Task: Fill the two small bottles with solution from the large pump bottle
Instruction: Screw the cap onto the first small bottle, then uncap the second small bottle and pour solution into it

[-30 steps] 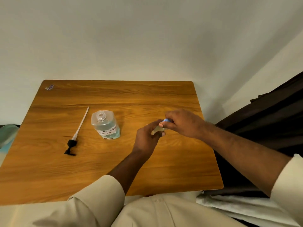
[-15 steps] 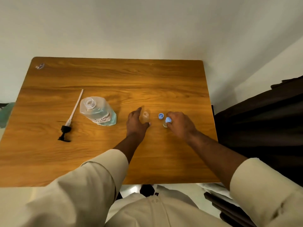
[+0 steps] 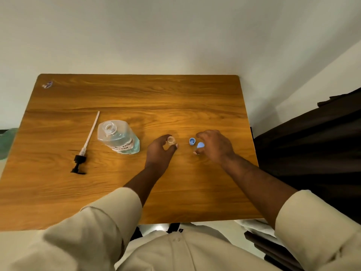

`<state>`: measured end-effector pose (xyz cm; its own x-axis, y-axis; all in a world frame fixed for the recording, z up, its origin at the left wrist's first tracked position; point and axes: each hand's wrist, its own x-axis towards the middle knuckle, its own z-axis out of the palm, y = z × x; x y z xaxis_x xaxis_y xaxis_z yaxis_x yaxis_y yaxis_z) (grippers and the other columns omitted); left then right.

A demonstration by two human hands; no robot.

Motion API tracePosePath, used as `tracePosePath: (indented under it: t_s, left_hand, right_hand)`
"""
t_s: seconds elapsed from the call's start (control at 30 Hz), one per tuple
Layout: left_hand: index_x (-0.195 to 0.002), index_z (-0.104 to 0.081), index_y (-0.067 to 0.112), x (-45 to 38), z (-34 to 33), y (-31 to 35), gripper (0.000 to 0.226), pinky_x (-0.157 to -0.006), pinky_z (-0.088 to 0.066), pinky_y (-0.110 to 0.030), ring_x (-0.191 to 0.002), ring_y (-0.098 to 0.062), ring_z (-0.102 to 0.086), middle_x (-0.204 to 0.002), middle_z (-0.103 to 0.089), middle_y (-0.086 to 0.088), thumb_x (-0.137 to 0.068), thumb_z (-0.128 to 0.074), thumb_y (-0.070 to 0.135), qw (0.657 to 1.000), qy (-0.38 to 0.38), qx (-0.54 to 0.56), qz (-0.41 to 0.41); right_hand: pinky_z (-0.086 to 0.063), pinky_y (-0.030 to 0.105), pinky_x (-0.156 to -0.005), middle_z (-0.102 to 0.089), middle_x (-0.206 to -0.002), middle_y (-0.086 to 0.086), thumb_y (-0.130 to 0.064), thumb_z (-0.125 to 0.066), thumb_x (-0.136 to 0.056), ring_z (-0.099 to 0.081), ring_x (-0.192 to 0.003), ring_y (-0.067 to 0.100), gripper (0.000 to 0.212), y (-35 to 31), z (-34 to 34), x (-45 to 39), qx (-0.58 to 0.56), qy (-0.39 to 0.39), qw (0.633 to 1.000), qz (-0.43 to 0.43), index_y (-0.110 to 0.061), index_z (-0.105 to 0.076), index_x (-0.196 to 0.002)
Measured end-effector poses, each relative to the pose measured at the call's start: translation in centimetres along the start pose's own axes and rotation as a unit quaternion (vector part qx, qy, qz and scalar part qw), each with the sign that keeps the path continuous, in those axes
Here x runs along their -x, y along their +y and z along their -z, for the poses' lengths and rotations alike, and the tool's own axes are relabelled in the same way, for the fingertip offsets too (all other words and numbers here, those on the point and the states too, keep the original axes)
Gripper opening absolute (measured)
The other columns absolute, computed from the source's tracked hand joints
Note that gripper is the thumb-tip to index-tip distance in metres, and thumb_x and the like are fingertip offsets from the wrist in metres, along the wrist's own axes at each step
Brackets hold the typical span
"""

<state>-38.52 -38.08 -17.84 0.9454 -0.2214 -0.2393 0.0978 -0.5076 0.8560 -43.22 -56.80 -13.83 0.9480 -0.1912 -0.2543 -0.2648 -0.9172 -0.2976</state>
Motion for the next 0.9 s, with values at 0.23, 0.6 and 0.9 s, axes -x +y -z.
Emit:
tracePosePath:
  t_s: [0.23, 0.6, 0.9]
  left_hand:
    - [-0.126, -0.06, 0.023, 4.2, 8.0, -0.2, 0.039, -0.097, -0.047, -0.03, -0.117, -0.004, -0.059, -0.122, -0.067, 0.007, -0.088, -0.07, 0.027, 0.994, 0.013, 0.049, -0.092]
    - [-0.136, -0.051, 0.019, 5.5, 23.3, 0.1, 0.051, -0.076, -0.052, -0.013, -0.103, 0.002, -0.062, -0.12, -0.055, 0.018, -0.089, -0.068, 0.013, 0.982, 0.007, 0.117, -0.145]
    - [-0.108, -0.061, 0.007, 4.7, 29.1, 0.1, 0.038, -0.074, -0.057, -0.025, -0.087, -0.014, -0.068, -0.105, -0.069, -0.009, -0.075, -0.079, -0.002, 0.969, -0.02, 0.23, -0.086]
  right_hand:
    - [-0.045, 0.027, -0.083, -0.06, -0.117, 0.0, -0.029, -0.081, -0.07, -0.051, -0.11, 0.018, 0.053, -6.8, 0.5, -0.7, -0.133, 0.016, 0.986, 0.095, -0.02, -0.063, -0.118]
    - [-0.033, 0.01, -0.088, -0.034, -0.14, -0.005, -0.036, -0.089, -0.057, -0.036, -0.119, 0.006, 0.1, -21.1, -4.0, -3.5, -0.35, 0.017, 0.931, 0.102, -0.037, -0.033, -0.14]
    - [-0.04, 0.02, -0.083, -0.043, -0.119, 0.002, -0.024, -0.092, -0.051, -0.047, -0.11, 0.02, 0.074, -24.2, -5.7, -5.0, -0.331, 0.163, 0.928, 0.048, -0.027, -0.054, -0.115]
